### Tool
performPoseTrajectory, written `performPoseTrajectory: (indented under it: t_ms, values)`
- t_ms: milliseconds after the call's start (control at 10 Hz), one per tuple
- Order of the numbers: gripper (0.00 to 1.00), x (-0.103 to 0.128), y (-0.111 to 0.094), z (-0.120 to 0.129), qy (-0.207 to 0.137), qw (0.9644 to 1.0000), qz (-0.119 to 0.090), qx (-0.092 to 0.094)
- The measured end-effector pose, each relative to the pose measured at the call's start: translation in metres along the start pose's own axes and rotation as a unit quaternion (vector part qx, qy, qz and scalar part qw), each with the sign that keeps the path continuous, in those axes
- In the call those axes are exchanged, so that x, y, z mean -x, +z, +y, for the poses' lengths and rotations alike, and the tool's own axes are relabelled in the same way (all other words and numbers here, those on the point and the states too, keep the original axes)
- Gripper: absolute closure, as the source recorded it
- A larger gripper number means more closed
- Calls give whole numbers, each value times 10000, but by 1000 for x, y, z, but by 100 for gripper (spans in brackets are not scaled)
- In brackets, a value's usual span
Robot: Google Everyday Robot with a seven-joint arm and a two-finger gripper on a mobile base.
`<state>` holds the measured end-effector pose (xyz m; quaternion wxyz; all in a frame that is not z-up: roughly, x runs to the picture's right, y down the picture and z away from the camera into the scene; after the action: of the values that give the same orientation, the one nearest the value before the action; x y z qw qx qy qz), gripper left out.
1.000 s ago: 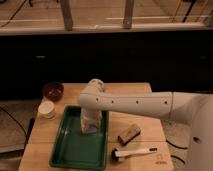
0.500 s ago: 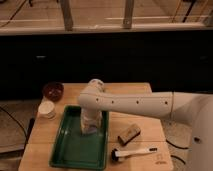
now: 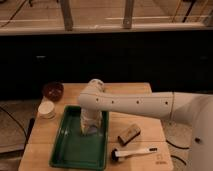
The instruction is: Place sponge in tray
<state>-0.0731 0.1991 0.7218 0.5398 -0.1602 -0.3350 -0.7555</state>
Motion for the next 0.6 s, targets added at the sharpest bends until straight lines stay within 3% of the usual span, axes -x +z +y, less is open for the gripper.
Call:
performPoseTrajectory:
  t_ms: [100,400,600]
  values:
    - [53,0,0,0,-22,10000,-2,-1]
    - [53,1,-1,1,-75,10000,-5,10]
    - [38,1,-1,0,-120,9999,-5,7]
